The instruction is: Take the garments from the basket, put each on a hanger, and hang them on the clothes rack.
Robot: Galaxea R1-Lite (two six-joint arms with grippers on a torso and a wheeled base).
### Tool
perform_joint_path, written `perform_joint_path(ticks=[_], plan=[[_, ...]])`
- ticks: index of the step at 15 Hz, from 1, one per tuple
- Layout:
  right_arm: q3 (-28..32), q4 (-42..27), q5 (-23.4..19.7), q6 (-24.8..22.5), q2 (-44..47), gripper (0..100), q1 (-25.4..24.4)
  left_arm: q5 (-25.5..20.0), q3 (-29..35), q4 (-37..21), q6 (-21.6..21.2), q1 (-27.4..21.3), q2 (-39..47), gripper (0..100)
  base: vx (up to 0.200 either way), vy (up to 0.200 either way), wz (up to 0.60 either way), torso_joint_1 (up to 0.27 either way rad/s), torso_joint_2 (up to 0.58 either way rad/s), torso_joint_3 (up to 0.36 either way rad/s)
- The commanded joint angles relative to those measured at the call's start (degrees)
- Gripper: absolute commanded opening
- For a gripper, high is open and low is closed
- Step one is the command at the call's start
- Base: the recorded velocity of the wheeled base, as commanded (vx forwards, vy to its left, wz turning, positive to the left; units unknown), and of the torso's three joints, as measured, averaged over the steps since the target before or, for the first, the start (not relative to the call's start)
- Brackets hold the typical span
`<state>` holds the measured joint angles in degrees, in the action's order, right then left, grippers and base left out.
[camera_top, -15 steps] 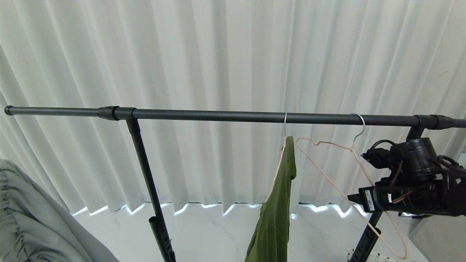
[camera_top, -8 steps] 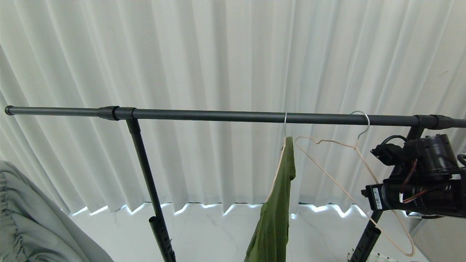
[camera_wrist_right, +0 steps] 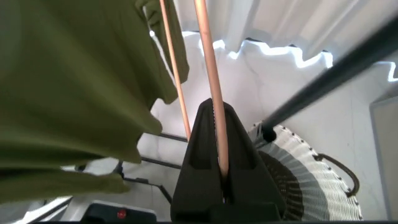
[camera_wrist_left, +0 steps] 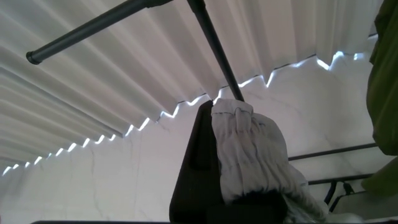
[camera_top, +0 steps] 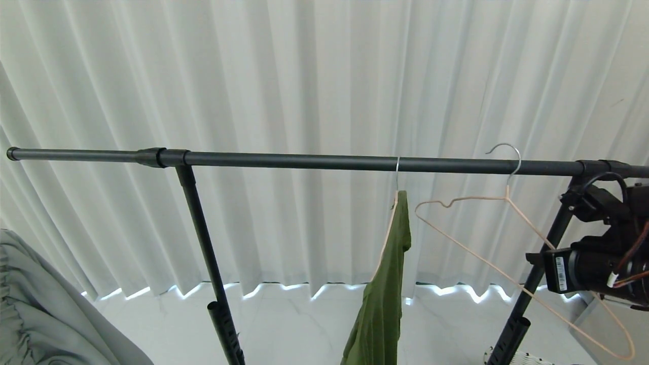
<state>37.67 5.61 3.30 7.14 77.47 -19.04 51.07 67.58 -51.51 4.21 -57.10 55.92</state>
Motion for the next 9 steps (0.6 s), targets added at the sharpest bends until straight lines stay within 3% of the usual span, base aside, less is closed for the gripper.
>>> perform_joint_path(ticks=[1,5,9], plan=[[-4.2,-0.6,1.0,0.0,-8.1,0,-0.7,0.2,-0.5,0.0,0.0,0.1,0.1,0,-0.2,0.0,0.0,0.007,0.01,0.002],[-9.2,7.0,1.1,-0.7,-13.7,0,-1.3,0.1,-1.0,0.1,0.1,0.1,0.0,0,-0.2,0.0,0.0,0.006,0.01,0.006],[-12.5,3.5,0.9,-4.2,-22.6,0,-1.3,0.1,-1.0,0.0,0.1,0.1,-0.1,0,-0.2,0.0,0.0,-0.004,0.0,0.0]])
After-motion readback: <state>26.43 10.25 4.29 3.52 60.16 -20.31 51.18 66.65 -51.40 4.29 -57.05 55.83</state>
